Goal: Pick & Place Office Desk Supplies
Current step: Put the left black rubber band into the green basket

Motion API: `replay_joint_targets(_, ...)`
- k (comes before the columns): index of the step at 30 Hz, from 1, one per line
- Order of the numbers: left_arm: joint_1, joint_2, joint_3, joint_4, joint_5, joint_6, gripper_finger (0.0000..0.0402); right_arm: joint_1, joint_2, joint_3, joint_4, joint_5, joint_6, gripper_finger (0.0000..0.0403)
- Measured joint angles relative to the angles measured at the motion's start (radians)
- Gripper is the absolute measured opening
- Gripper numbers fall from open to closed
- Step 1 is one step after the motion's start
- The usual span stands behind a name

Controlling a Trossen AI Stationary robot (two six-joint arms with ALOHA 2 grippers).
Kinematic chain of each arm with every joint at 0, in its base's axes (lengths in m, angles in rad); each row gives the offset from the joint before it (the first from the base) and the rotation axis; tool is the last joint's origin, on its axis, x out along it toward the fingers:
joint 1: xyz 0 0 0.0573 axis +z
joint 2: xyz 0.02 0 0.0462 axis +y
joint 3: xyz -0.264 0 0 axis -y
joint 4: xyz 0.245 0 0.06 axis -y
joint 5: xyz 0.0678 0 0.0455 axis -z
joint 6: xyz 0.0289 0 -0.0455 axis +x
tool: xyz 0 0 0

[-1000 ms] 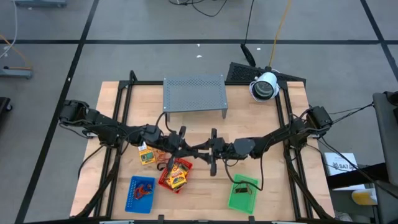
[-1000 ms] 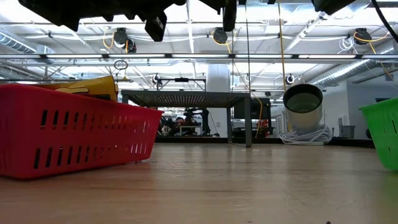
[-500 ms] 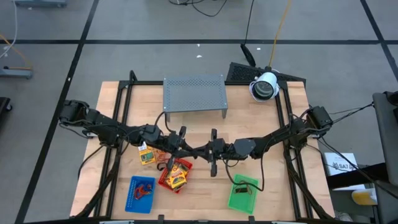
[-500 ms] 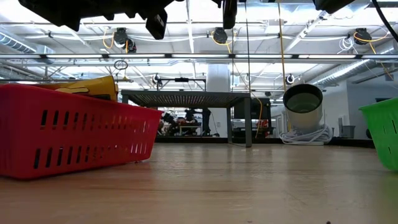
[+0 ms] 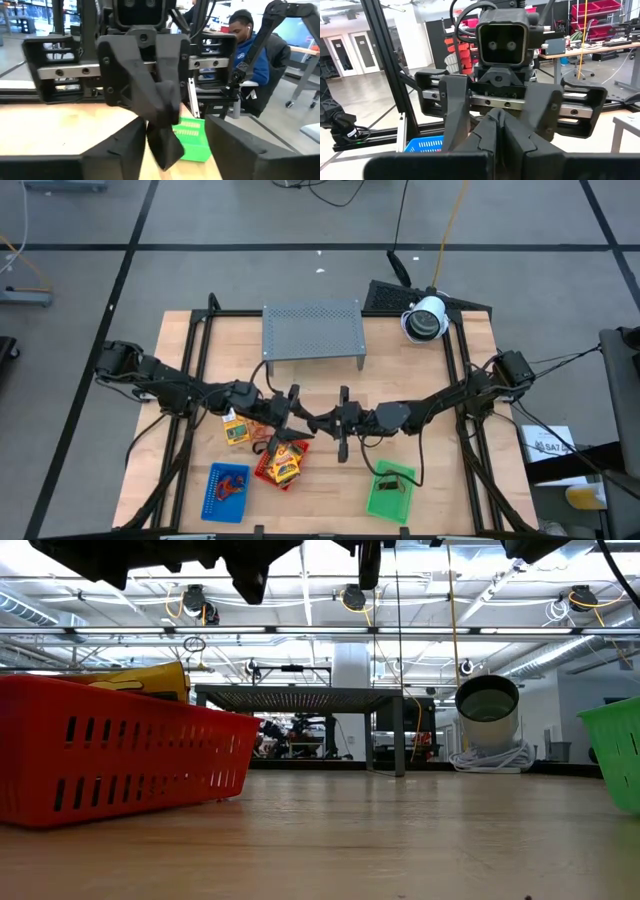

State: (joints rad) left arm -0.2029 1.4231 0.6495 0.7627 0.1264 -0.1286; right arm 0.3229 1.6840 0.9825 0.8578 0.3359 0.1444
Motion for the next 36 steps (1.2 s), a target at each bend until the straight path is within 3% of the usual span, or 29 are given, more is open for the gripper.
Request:
replay_joint_targets(9,0.002,-0.001,0.0,-0.096,-0.064,-0.002,0.0267,0.001,0.0,0.0,-0.002,-0.048,0.013,0.0003)
replay_joint_targets(18,0.0,-0.012,0.0,-0.176,0.087,-0.043,0.0261,0.0,-0.016,0.0,-0.102,-0.111,0.013,0.0003)
replay_joint_targets(26,-0.04,-0.019,0.0,-0.222,0.309,-0.091,0.0251,0.021,-0.2,-0.001,-0.527,-0.141,0.059,0.0002)
replay_joint_targets(32,-0.069,-0.019,0.0,-0.269,0.319,-0.09,0.0252,0.101,-0.367,-0.001,-0.815,-0.262,0.199,0.0002)
replay_joint_targets(36,-0.07,-0.019,0.0,-0.272,0.318,-0.09,0.0248,0.186,-0.434,-0.001,-0.963,-0.289,0.309,0.0002)
